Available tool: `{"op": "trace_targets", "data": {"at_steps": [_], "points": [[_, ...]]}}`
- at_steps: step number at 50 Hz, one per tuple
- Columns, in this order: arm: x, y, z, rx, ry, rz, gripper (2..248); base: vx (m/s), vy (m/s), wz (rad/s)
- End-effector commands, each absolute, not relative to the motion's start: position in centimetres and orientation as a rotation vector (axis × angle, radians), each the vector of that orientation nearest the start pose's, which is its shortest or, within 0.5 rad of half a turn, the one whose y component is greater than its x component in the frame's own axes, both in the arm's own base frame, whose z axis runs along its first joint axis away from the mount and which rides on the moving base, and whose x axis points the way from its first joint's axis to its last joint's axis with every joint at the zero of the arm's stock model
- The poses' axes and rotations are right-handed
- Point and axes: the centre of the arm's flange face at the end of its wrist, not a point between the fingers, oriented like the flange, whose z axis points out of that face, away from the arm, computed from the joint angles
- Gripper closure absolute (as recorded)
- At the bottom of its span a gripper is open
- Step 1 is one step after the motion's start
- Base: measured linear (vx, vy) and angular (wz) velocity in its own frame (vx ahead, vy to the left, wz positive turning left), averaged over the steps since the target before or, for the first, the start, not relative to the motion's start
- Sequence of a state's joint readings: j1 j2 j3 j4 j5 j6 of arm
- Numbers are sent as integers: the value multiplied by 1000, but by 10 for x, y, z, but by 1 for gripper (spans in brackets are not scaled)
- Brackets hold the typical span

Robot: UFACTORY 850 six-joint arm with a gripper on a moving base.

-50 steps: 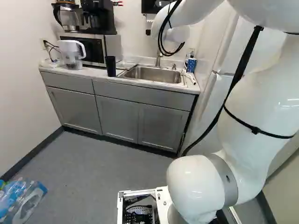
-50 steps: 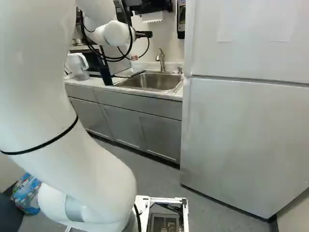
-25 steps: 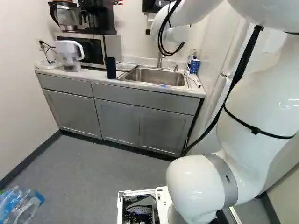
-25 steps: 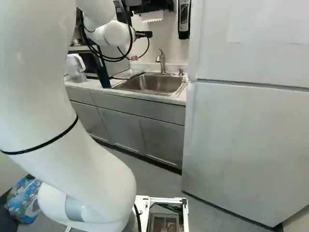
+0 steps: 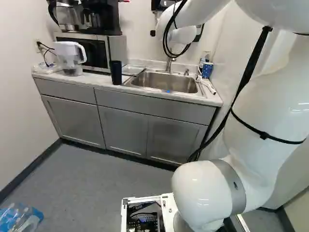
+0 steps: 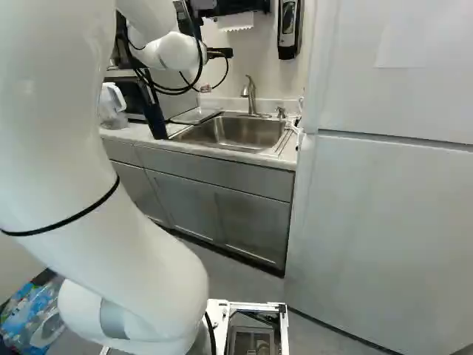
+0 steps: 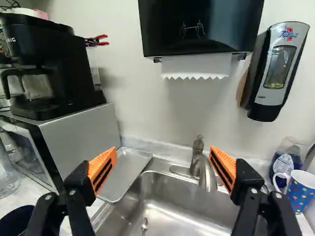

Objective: Rinse the cup and place it in the tray

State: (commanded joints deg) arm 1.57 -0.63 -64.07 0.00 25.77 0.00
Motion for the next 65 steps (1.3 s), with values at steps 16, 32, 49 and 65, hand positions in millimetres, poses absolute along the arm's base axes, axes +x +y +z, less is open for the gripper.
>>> {"op": "trace_targets", "data": {"at_steps": [16, 32, 49, 65], "points": [[542, 15, 696, -2223, -30, -2192, 3, 129, 49, -9], [542, 15, 696, -2223, -30, -2192, 3, 129, 44, -4], [542, 15, 696, -2223, -30, -2192, 3, 130, 21, 4], [542, 15, 696, -2223, -30, -2192, 3, 74, 0, 2]]}}
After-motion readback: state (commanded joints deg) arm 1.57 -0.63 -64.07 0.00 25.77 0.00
